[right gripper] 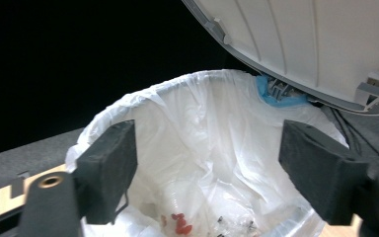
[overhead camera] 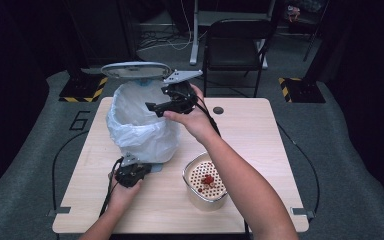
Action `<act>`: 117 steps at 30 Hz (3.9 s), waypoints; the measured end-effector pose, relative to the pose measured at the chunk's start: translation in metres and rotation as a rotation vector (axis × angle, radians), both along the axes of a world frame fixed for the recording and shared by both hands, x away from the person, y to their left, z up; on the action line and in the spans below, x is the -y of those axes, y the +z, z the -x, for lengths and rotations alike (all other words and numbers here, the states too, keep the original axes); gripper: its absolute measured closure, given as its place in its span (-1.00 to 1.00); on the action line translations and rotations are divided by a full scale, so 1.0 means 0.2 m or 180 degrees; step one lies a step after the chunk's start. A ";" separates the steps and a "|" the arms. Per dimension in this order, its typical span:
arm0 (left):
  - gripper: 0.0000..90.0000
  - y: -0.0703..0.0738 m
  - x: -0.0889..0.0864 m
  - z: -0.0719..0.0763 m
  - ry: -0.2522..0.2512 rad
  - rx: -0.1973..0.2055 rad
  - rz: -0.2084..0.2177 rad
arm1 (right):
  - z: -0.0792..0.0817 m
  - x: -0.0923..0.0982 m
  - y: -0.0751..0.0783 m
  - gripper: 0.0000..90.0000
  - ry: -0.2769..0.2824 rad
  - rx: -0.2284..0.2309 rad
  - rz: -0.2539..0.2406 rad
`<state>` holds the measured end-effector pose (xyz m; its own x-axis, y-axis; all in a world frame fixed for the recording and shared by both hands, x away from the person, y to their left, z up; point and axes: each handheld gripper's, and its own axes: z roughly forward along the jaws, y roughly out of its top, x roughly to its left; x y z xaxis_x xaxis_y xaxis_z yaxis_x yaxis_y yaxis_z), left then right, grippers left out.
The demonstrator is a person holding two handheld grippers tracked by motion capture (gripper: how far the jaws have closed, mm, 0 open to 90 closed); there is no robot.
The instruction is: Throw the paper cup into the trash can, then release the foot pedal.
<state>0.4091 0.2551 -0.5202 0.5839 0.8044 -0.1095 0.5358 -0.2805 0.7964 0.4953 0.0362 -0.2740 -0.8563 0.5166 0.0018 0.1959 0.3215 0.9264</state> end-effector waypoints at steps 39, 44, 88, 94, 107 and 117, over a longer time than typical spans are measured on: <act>1.00 0.00 0.00 0.00 0.0020 0.0008 -0.0017 | 0.38 0.84 -0.23 -0.10 -0.0503 0.0272 0.0154; 1.00 0.00 0.00 0.00 0.0012 -0.0006 -0.0010 | 0.41 0.90 -0.31 -0.10 -0.0592 0.0188 0.0148; 0.24 0.09 -0.19 0.05 0.0358 -0.0054 0.0209 | 0.47 1.26 -0.93 -0.17 -0.1494 -0.0173 0.0310; 0.04 0.11 -0.30 0.04 0.0604 -0.0105 0.0323 | 0.46 1.29 -0.98 -0.18 -0.1494 -0.0324 0.0266; -0.03 0.08 -0.54 0.11 0.0875 -0.0070 0.0205 | 0.44 1.32 -1.07 -0.17 -0.1569 -0.0456 0.0309; -0.10 0.02 -0.58 0.10 0.0933 0.0002 0.0136 | 0.42 1.35 -1.13 -0.18 -0.1643 -0.0542 0.0347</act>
